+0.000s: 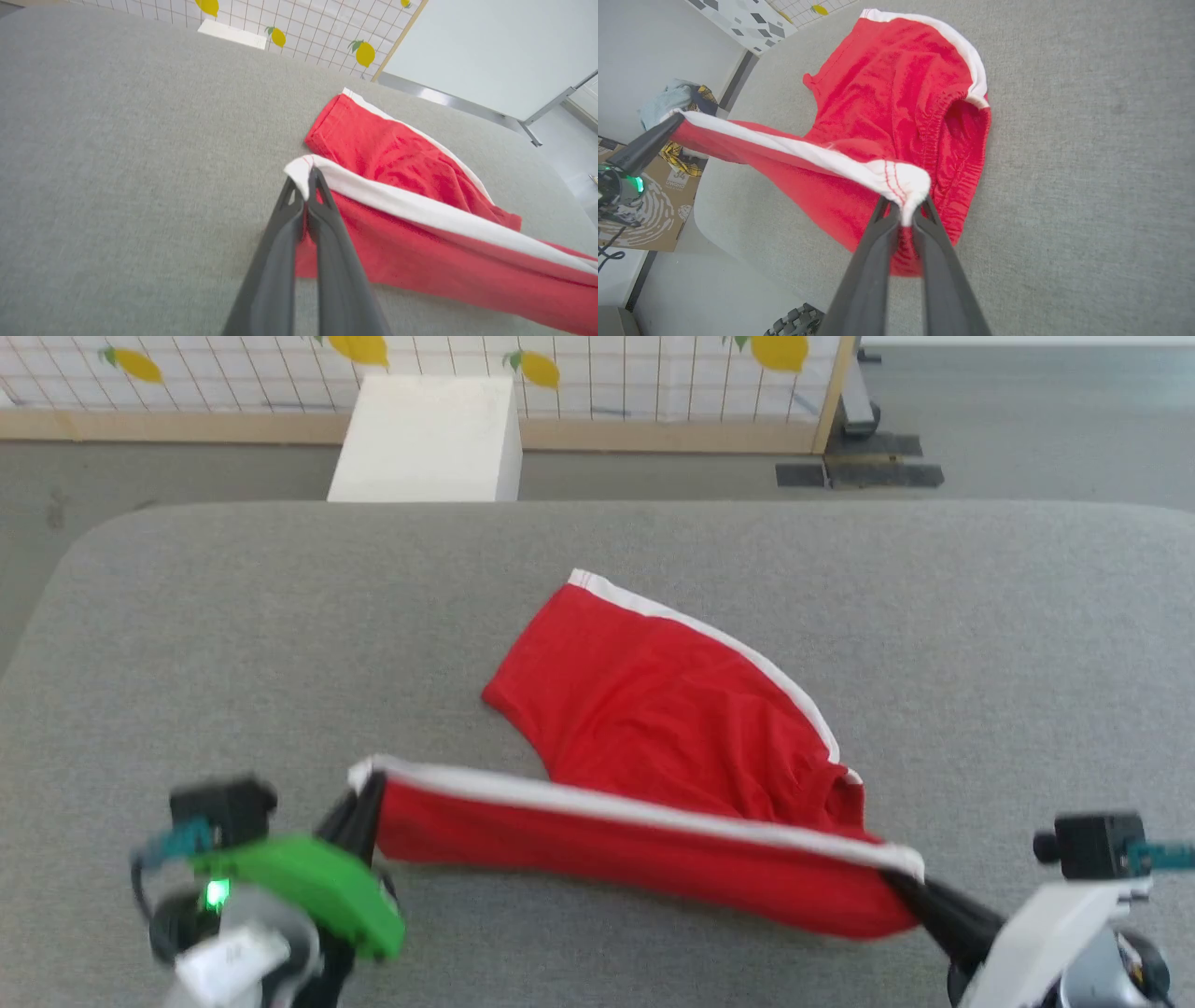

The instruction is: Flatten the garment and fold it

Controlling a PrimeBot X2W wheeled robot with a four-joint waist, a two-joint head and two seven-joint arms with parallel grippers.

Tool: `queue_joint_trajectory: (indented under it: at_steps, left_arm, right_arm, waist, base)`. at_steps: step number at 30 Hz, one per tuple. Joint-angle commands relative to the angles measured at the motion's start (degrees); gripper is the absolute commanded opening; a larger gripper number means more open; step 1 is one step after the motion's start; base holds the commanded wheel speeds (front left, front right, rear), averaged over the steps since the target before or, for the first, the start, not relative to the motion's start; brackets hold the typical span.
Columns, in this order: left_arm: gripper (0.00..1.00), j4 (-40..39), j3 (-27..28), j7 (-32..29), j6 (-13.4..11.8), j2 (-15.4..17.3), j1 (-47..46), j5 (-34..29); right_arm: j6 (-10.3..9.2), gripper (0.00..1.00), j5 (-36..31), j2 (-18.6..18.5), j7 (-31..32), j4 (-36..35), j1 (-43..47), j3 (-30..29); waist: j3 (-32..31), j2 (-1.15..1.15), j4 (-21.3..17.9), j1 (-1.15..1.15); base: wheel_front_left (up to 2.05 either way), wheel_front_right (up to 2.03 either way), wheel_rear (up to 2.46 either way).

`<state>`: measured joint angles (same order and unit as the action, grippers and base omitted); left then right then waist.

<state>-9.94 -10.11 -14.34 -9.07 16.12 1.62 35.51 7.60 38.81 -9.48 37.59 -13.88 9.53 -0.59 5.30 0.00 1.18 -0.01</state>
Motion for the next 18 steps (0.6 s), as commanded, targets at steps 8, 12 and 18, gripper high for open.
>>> queue_joint_trajectory:
  at_steps: [8, 12, 18]
  left_arm:
    - [0.0, 17.9, -3.1, -3.7, 5.8, 1.4, -27.3, -2.2]
    - [0.0, 26.7, -4.9, -4.7, 8.0, 0.8, -37.5, -3.4]
    - [0.0, 37.2, -6.7, -5.4, 9.8, 0.2, -48.1, -5.0]
  right_arm:
    - [-0.11, 0.0, -4.7, 3.0, 1.4, 5.7, -14.2, -1.9]
    - [-0.11, 0.0, -5.9, 4.1, 0.7, 8.2, -19.3, -1.5]
    - [-0.11, 0.0, -6.4, 5.2, -1.6, 11.2, -24.2, -0.2]
  waist:
    - [11.4, 0.0, -4.0, 0.01]
    - [15.7, 0.0, -6.2, 0.01]
    - [20.4, 0.0, -9.9, 0.01]
  base:
    - [0.0, 0.0, 0.0]
    - [0.0, 0.0, 0.0]
    - [0.0, 0.0, 0.0]
